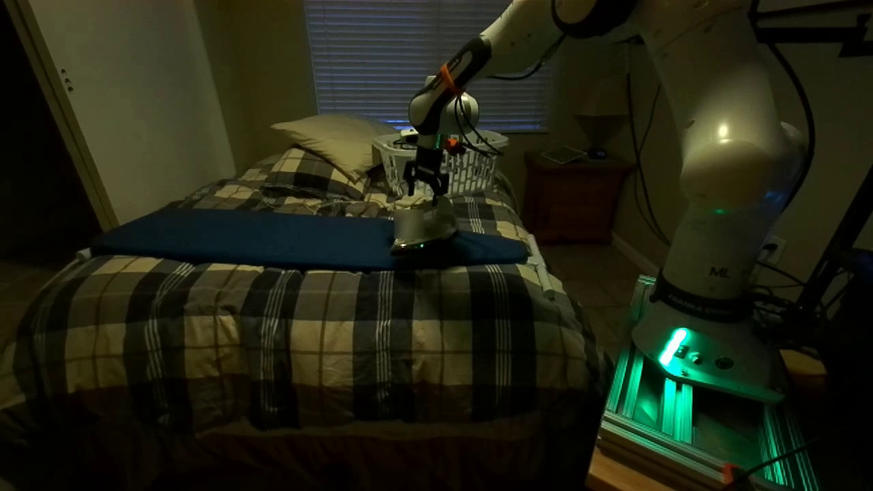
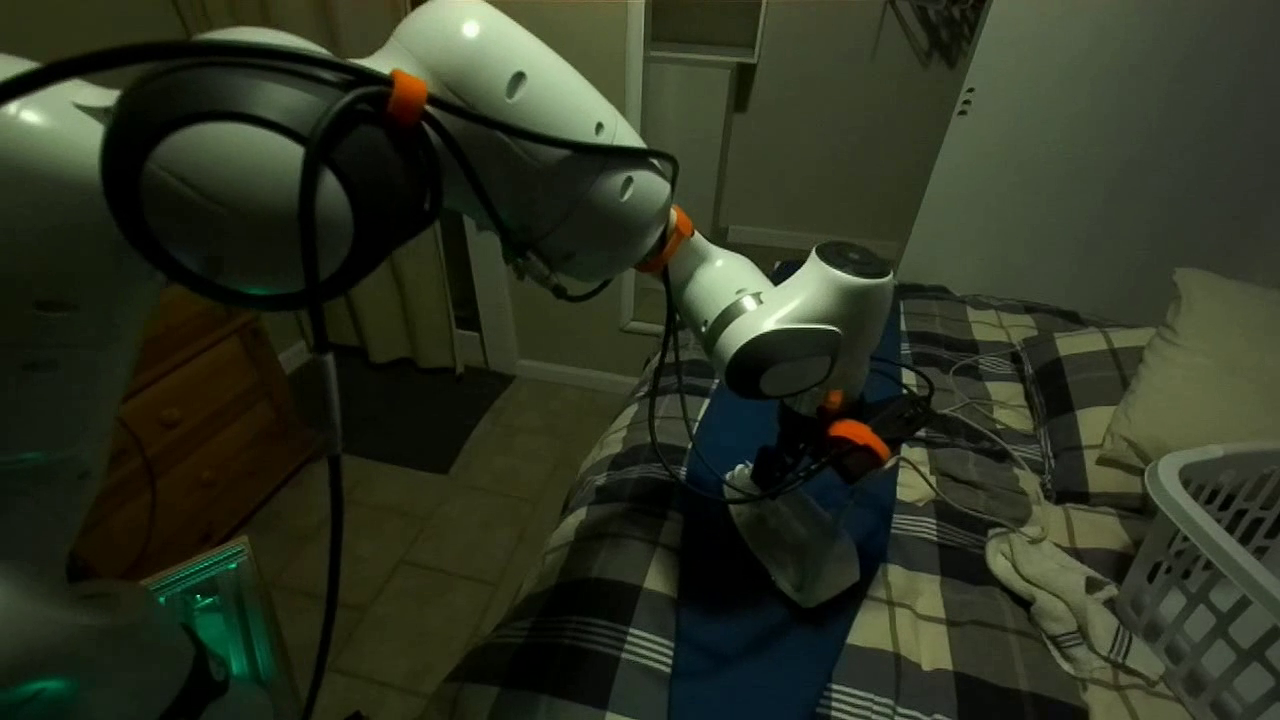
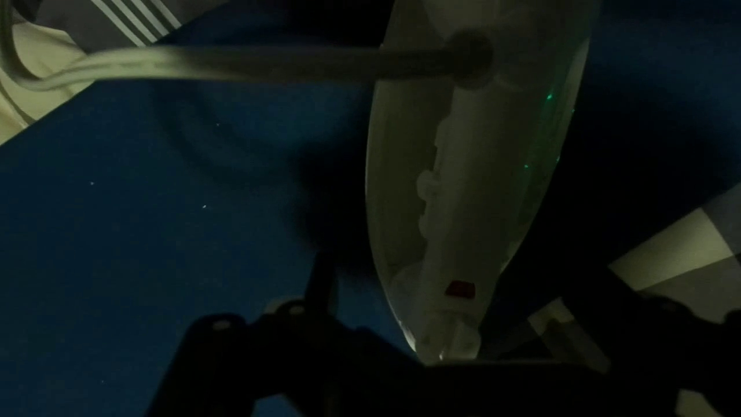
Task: Turn the iron to the left
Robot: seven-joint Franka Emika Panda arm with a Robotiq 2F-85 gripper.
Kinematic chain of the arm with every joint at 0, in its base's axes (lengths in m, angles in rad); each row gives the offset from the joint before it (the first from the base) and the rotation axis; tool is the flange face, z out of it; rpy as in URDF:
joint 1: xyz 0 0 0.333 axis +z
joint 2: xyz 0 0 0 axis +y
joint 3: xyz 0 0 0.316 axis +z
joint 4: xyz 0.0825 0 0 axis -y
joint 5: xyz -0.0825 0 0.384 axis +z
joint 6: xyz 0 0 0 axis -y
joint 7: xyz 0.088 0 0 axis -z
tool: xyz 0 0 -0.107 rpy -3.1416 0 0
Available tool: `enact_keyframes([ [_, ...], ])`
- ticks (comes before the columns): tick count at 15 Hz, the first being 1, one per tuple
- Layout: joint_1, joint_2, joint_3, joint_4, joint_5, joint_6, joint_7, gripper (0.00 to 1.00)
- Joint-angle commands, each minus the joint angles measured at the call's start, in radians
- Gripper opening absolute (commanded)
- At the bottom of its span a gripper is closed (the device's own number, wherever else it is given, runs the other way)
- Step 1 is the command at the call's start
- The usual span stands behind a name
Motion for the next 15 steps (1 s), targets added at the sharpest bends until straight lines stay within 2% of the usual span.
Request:
enact_keyframes([
  [1, 0.0, 0.059, -0.006, 0.079, -0.03, -0.023, 0.029, 1.0],
  [2, -0.002, 0.068, -0.007, 0.089, -0.033, -0.021, 0.027, 1.0],
  [3, -0.006, 0.075, -0.004, 0.096, -0.034, -0.021, 0.017, 0.75],
  [4, -0.013, 0.08, 0.002, 0.102, -0.033, -0.017, -0.001, 0.74],
  [12, -0.096, 0.052, 0.086, 0.063, 0.006, 0.012, -0.323, 0.18],
  [13, -0.103, 0.054, 0.092, 0.063, 0.01, 0.011, -0.356, 0.12],
  [15, -0.111, 0.055, 0.097, 0.061, 0.015, 0.006, -0.412, 0.12],
])
